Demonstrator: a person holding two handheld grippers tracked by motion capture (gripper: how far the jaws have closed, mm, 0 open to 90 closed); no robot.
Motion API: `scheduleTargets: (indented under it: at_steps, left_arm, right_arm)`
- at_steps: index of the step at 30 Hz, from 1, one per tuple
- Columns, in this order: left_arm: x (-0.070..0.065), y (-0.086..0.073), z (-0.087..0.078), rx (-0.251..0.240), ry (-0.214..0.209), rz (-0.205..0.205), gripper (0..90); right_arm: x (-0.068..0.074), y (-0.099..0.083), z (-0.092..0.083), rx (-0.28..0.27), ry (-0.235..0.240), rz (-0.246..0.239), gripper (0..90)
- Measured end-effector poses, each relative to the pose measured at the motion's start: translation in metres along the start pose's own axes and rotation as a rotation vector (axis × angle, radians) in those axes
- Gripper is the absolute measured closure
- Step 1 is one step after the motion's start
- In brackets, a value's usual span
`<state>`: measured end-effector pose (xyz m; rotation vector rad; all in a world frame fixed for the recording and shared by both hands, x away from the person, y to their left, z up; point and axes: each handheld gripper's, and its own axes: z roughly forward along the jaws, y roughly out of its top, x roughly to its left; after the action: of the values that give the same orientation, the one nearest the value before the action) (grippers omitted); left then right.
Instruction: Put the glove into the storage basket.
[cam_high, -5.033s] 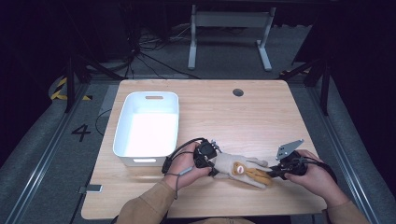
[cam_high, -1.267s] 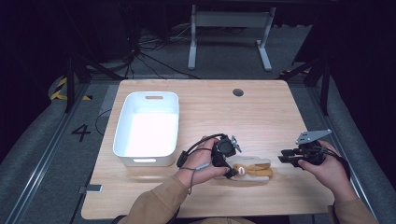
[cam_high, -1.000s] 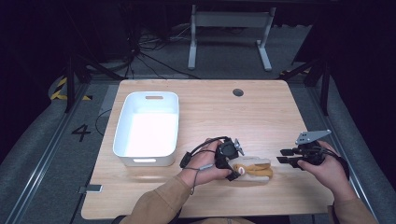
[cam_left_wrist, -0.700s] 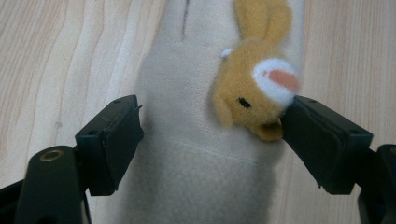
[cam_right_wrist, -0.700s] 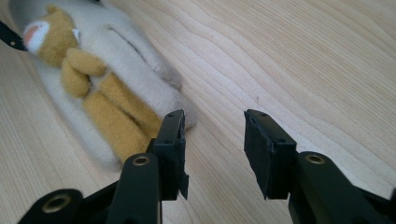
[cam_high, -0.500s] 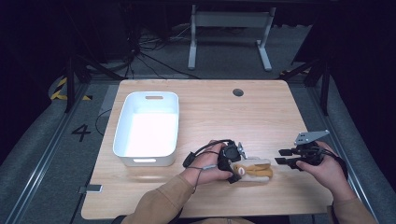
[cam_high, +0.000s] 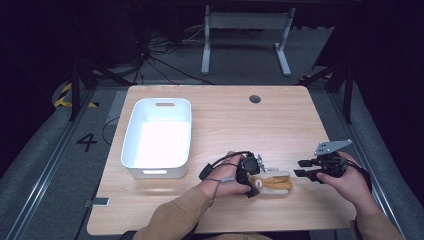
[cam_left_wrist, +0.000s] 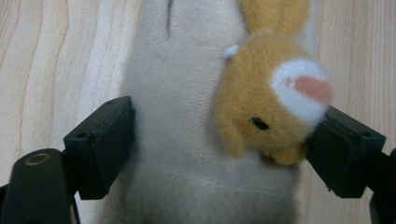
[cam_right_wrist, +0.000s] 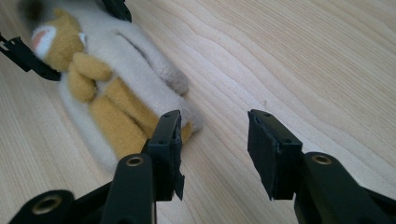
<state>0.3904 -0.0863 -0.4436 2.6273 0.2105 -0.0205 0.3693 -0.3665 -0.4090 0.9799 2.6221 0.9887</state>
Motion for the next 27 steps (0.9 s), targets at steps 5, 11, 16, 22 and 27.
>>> scheduleTargets:
  at_steps: [5, 11, 16, 22, 27]
  left_arm:
    - [-0.0002, -0.0003, 0.001, 0.007, 0.001, 0.0, 16.1]
    - [-0.003, 0.0009, 0.0022, 0.03, 0.029, 0.036, 16.0]
    - [-0.0047, 0.001, 0.0033, 0.045, 0.042, 0.069, 15.8]
    - [-0.0051, 0.0009, 0.003, 0.059, 0.045, 0.089, 15.3]
    - [-0.0038, 0.0004, 0.0018, 0.058, 0.038, 0.072, 18.0]
  right_arm:
    - [0.0, -0.0002, 0.0008, -0.001, 0.004, 0.004, 55.1]
    - [0.0003, -0.0002, 0.0012, -0.004, 0.008, 0.006, 54.3]
    - [0.0008, -0.0002, 0.0027, 0.0, 0.011, 0.005, 54.2]
    - [0.0006, -0.0003, 0.0025, -0.002, 0.013, 0.008, 53.7]
    - [0.0005, -0.0004, 0.003, -0.002, 0.013, 0.008, 53.6]
